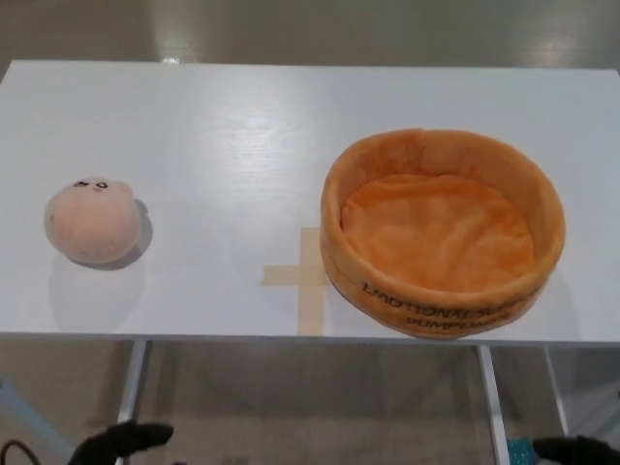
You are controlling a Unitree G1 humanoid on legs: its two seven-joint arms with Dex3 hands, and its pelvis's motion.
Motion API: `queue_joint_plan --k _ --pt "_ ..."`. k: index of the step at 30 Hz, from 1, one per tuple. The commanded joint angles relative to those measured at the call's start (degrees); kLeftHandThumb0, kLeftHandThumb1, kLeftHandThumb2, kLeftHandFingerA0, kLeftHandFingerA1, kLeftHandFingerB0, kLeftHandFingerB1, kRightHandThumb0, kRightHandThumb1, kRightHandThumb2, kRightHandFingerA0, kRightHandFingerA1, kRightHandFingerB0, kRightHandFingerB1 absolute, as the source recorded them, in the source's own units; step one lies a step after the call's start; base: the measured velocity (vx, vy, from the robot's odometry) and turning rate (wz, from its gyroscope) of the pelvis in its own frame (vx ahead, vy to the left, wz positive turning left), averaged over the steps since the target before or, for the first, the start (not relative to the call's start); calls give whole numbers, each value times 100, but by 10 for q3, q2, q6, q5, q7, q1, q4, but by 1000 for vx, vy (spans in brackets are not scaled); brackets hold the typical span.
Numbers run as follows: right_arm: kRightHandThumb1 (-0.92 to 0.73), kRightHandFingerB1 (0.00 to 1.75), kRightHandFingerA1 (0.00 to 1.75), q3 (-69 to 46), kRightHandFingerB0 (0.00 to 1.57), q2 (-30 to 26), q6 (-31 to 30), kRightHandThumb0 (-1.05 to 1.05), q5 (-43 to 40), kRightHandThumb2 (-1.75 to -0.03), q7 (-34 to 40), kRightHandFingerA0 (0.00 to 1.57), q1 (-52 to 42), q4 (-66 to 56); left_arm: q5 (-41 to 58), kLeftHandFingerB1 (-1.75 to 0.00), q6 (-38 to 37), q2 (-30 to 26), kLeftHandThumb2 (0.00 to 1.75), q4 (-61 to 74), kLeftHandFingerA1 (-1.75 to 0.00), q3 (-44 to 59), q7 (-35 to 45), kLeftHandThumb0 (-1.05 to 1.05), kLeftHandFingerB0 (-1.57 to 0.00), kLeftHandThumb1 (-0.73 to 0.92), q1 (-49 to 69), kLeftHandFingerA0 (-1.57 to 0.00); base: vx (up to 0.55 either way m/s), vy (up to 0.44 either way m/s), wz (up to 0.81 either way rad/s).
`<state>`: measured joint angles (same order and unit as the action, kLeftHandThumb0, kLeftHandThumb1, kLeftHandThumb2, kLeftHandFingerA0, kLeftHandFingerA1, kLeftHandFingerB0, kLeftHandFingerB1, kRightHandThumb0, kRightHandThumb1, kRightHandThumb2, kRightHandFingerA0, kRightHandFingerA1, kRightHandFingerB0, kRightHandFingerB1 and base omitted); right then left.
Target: Use the left hand to pick up the pink round toy on the left and place it inside the orange plate on the desk.
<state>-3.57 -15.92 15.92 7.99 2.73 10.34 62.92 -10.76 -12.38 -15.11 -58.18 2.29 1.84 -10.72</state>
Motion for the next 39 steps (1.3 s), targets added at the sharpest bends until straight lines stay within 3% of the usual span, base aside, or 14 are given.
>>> queue_joint_plan --k 1,3,6,7,21,22,24,29,39 --pt "-65 48 61 -9 61 -10 85 -12 -5 -58 17 69 11 36 13 -41 -65 -9 58 -31 -43 4 5 -23 -48 61 -10 -46 0 0 0" --pt "-65 49 60 -10 61 -9 96 -10 -5 -58 17 66 13 46 14 -45 -72 -10 67 -39 -48 5 5 -29 -43 57 -11 -43 0 0 0" --pt "-65 49 60 -12 61 -8 110 -10 -7 -58 16 66 13 56 16 -45 -79 -10 67 -46 -48 5 6 -29 -43 57 -11 -43 0 0 0" --pt "-65 49 61 -12 61 -9 113 -11 -6 -58 17 67 13 59 20 -38 -85 -8 57 -50 -43 8 8 -22 -42 60 -11 -44 0 0 0" --pt "-64 48 58 -17 59 -6 127 -13 -6 -58 16 66 8 72 41 -34 -125 -8 57 -57 -42 17 50 -25 -33 60 -2 -39 0 0 0" --pt "-64 48 57 -16 58 -6 128 -15 -4 -58 17 64 7 73 50 -33 -134 -17 63 -35 -42 14 91 -27 -23 58 14 -28 0 0 0" --pt "-64 48 57 -14 58 -6 130 -15 -2 -58 18 64 7 75 62 -33 -144 -28 63 -6 -42 11 142 -27 -23 58 34 -28 0 0 0" --pt "-64 48 58 -16 59 -5 130 -15 -5 -58 16 64 9 77 75 -34 -155 -39 64 31 -43 7 184 -31 -21 56 57 -28 0 0 0" --pt "-64 48 58 -21 58 -6 129 -14 -9 -58 11 65 18 79 144 -35 -163 -98 64 307 -43 -7 289 -35 -24 54 235 -30 0 0 0"
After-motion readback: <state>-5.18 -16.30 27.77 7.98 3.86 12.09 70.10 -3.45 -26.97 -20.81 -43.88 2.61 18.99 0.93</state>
